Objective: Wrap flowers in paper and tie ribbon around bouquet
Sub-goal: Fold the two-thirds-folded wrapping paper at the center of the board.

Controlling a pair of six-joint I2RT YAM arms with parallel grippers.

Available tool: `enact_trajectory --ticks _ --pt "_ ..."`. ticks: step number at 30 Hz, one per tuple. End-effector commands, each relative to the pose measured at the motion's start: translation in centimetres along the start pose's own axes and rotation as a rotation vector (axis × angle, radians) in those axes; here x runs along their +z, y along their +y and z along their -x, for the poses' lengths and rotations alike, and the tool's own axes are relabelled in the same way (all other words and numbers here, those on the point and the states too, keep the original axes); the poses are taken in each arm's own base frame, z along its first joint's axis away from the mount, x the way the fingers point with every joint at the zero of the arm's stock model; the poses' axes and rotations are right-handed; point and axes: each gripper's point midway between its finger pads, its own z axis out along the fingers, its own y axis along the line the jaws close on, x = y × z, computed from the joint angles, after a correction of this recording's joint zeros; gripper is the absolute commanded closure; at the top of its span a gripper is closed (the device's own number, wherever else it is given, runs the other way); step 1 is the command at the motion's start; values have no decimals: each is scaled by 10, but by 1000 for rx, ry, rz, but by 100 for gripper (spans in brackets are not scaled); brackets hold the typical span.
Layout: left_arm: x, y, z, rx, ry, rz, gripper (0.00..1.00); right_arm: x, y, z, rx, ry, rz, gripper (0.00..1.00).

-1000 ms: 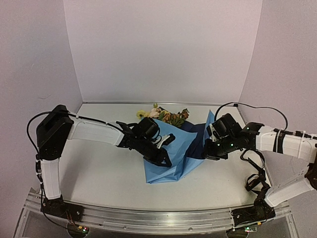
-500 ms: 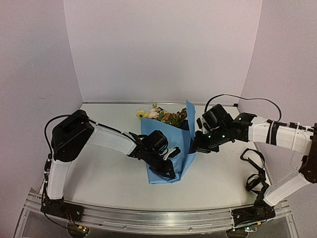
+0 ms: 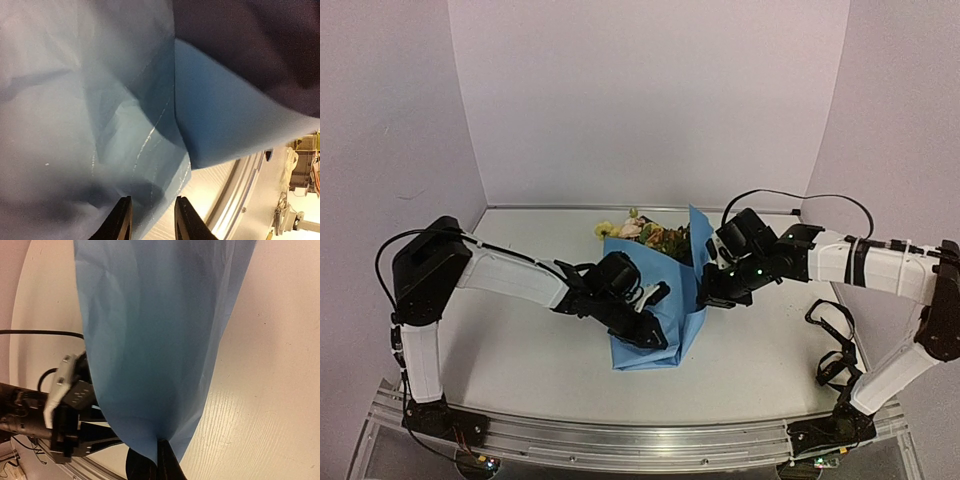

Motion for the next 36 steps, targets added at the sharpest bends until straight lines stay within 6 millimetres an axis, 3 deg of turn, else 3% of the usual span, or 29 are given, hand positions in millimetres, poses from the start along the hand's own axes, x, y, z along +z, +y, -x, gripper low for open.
enact_trajectory --ticks 1,4,7,10,14,18,23,29,36 --pt "-51 -24 44 25 -189 -58 68 -3 13 11 -20 -10 21 100" --pt "-68 -9 41 -20 -217 -22 69 -2 16 12 -22 -3 24 100" --pt "-81 19 29 -93 -229 28 70 -2 19 13 -26 6 27 100" --pt "-80 30 16 -119 -202 37 72 -2 21 13 -29 15 31 100" --pt "-70 24 3 -117 -148 -36 76 -5 26 15 -30 23 39 100" --pt "-66 0 12 -63 -154 -132 75 -6 29 15 -27 35 43 100" --pt "-29 -14 21 22 -82 -148 76 -7 33 13 -9 51 56 100" --pt "7 -6 11 16 -24 -140 77 -10 42 14 31 70 80 100" --pt "27 13 -3 -30 18 -96 78 2 48 15 68 100 93 100"
